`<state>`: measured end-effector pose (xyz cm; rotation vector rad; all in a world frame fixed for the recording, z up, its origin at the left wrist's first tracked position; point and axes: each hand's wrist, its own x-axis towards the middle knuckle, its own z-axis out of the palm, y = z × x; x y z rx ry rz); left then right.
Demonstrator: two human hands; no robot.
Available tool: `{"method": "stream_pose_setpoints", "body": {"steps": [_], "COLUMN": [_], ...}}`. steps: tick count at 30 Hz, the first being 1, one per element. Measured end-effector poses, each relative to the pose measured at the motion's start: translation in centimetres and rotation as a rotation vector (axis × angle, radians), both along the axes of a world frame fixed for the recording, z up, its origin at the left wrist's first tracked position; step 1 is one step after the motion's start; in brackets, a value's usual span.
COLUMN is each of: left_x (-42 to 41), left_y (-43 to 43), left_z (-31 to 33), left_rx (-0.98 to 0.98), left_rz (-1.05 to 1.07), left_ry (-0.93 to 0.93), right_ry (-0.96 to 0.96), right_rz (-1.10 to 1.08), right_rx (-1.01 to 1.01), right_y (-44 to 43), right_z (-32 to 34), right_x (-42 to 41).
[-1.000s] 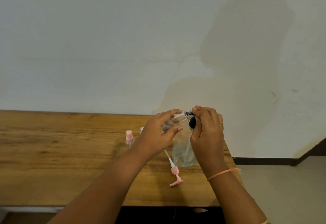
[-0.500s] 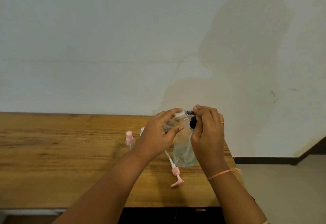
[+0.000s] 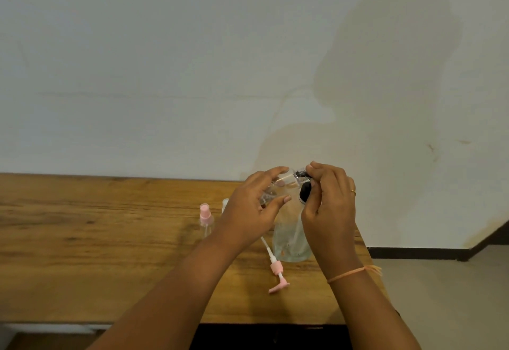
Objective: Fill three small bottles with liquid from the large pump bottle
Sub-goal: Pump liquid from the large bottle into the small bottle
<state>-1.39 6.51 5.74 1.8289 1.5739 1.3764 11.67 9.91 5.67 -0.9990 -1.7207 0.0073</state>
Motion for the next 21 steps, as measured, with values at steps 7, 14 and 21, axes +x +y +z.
{"method": "stream_pose_setpoints", "body": {"steps": [7, 14, 21], "left_x": [-0.20, -0.04, -0.07], "left_y": [0.00, -0.23, 0.01], "left_z": [-0.50, -0.21, -0.56], "left_rx": [-0.035, 0.010, -0.012], "left_rz": [0.001, 0.007, 0.006], "left_ry": [0.016, 0.062, 0.032], "right_ry": [-0.034, 0.028, -0.011], "right_rz": [0.023, 0.017, 0.003], "right_rx": [0.010, -0.013, 0.016], "right_y": [0.13, -0.49, -0.07], "right_z": [-0.48, 0.08, -0.24], "right_x": [0.07, 0.35, 0.21]}}
